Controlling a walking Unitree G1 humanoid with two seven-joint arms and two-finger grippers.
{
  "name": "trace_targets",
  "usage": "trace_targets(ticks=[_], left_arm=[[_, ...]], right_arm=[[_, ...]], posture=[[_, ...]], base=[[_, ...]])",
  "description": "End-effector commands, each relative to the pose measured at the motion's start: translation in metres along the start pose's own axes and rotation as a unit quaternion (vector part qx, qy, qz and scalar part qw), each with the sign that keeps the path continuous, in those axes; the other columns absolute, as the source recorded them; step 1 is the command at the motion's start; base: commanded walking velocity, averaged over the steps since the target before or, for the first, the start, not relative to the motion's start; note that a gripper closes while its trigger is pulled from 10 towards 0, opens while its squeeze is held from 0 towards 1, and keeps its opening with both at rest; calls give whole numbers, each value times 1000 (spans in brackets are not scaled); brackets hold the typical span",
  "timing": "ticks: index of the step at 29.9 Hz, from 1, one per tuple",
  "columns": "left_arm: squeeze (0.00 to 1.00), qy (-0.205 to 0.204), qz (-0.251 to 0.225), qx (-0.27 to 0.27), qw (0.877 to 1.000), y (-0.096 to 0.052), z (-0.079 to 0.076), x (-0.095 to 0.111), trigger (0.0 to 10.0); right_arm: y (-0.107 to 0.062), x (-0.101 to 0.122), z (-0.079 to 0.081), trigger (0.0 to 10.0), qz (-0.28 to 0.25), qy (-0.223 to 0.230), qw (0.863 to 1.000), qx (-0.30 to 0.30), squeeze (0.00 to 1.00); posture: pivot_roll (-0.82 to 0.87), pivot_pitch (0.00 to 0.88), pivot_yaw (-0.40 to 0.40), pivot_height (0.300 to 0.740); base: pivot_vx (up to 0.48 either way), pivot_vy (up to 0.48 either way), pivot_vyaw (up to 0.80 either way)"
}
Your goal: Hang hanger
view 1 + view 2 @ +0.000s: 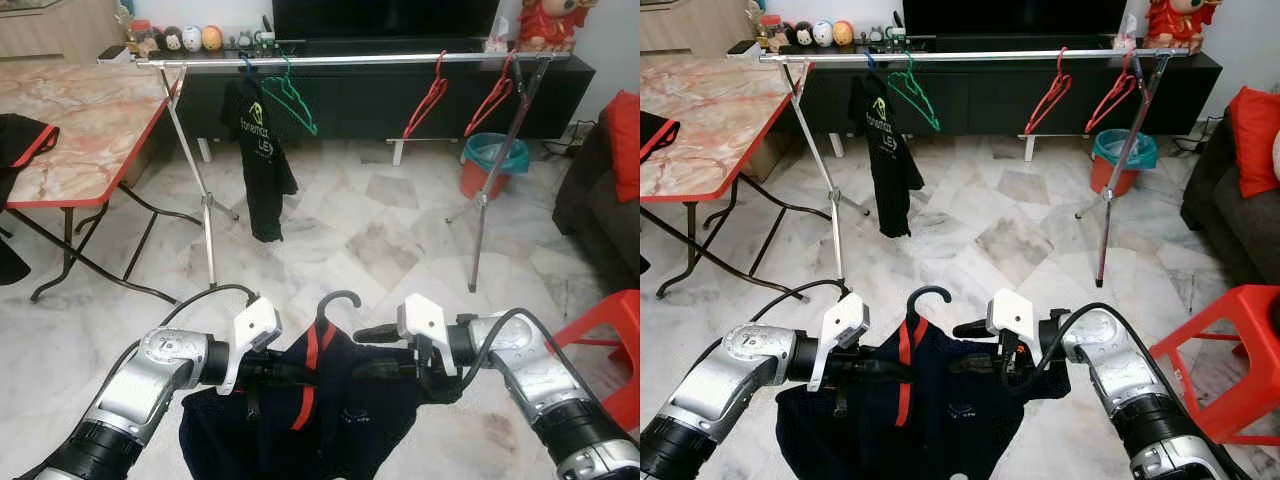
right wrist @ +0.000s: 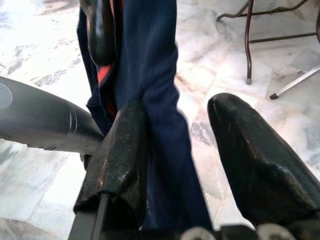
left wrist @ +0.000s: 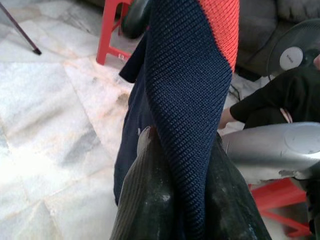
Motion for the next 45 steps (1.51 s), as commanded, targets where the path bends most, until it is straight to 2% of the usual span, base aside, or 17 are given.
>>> trace_targets(ticks=[1,8,13,14,15,16,17,19,21,23,24,26,35,36,38,41,45], left_arm=[[0,5,13,6,1000,-1,1,-4,0],[0,-11,19,49,999,-1,6,-17,0],[0,-20,32,133,990,-5,20,-29,0],[0,-26,47,189,981,-7,29,-38,1255],[0,-26,53,215,975,-9,33,-41,8549],[0,-29,59,244,968,-10,38,-45,8549],[0,-37,64,276,958,-13,43,-50,10000],[0,-63,66,342,935,-19,51,-58,10000],[0,-99,51,414,903,-29,56,-68,10000],[0,-99,48,425,898,-30,56,-69,10000],[0,-100,43,441,891,-32,56,-72,10000],[0,-104,31,450,887,-31,55,-73,10000],[0,-125,-80,493,857,-19,58,-54,10000],[0,-128,-93,492,856,-16,58,-52,10000],[0,-130,-97,491,856,-15,57,-52,10000],[0,-122,-98,489,858,-11,57,-49,10000],[0,-113,-101,493,857,-12,59,-47,10000]], right_arm=[[-3,8,-3,10000,-19,-8,1000,-6,0],[-3,7,1,10000,-30,-2,1000,-5,0],[-8,1,-13,10000,-27,6,995,-95,0],[-12,-6,-22,10000,-21,16,988,-153,0],[-14,-9,-24,10000,-16,19,984,-177,0],[-16,-14,-27,10000,-10,25,979,-203,0],[-18,-20,-29,10000,-5,34,972,-234,0],[-22,-32,-33,10000,2,60,954,-294,0],[-24,-51,-32,10000,-8,113,920,-375,0],[-25,-56,-31,10000,-9,121,911,-394,0],[-24,-64,-30,10000,-14,147,893,-426,0],[-23,-73,-27,10000,-15,173,877,-449,0],[-18,-124,-4,10000,-26,325,744,-583,0],[-16,-133,3,10000,-18,351,721,-597,0],[-15,-136,6,10000,-12,356,715,-601,0],[-11,-149,18,10000,-5,400,678,-616,0],[-6,-159,29,10000,-2,435,657,-616,0]], posture=[[-68,33,21,740],[-70,35,21,740],[-71,35,23,740],[-70,33,24,740],[-67,33,25,740],[-67,33,26,740],[-70,34,26,740],[-70,34,26,740],[-76,34,28,740],[-76,34,29,740],[-79,35,31,740],[-78,35,31,740],[-74,26,26,740],[-78,20,26,740],[-78,20,26,740],[-77,15,27,740],[-79,19,29,740]], base=[[0,0,0],[0,0,0],[0,0,0],[0,0,0],[0,0,0],[0,0,0],[0,0,0],[0,0,0],[0,0,0],[0,0,0],[0,0,0],[0,0,0],[0,0,0],[0,0,0],[0,0,0],[0,0,0],[0,0,0]])
Point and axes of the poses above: a point about 5 cm out from each wrist's last joint towards the gripper, its own y axis pointing out of the wrist towards the gripper, its own x axis along the axis of the wrist's last joint, z = x × y, the point moved 1 cm from there along y, pointing out of the wrist towards the gripper, and after that the axes turned 4 degrees about y, right-handed, at the moved point
